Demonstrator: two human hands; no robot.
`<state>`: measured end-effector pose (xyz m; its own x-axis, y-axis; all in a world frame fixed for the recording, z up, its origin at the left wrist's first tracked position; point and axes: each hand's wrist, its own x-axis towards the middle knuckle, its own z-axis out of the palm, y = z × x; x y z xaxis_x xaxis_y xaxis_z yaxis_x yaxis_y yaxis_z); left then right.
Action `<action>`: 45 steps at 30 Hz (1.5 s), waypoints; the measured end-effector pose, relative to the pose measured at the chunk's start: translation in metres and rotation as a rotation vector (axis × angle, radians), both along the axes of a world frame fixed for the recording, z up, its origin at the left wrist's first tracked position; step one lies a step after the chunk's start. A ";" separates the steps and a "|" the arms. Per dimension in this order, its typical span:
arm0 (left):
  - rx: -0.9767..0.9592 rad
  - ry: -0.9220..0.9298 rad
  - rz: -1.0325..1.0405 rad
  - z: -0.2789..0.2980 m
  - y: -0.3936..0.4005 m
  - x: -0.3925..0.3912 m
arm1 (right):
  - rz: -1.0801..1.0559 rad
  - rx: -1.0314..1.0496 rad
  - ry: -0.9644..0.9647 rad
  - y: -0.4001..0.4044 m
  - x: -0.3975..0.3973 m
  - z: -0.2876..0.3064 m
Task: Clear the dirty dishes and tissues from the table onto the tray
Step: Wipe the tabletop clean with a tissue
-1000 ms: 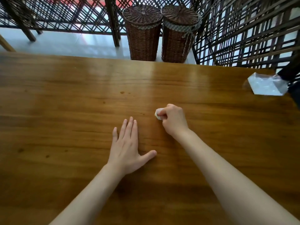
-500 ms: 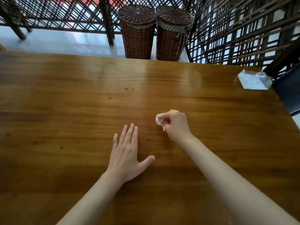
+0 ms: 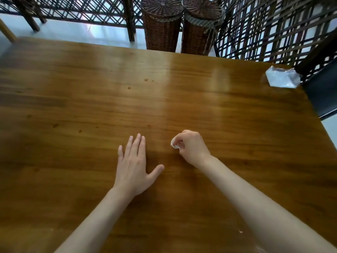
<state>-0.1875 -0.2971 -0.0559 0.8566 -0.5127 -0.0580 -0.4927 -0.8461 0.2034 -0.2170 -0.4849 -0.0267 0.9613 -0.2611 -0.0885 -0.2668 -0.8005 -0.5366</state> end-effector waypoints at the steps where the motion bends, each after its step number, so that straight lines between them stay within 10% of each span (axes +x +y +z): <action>1: 0.003 -0.011 0.008 0.001 0.000 -0.004 | -0.034 0.014 -0.037 -0.003 -0.007 0.003; 19: -0.176 0.039 -0.235 0.008 -0.068 -0.143 | -0.356 -0.119 -0.068 -0.038 -0.186 0.008; 37: -0.060 0.000 -0.272 -0.014 -0.102 -0.151 | -0.274 -0.166 -0.101 -0.052 -0.220 -0.015; 45: -0.066 0.004 -0.271 -0.013 -0.100 -0.151 | -0.551 -0.211 -0.172 -0.092 -0.196 -0.016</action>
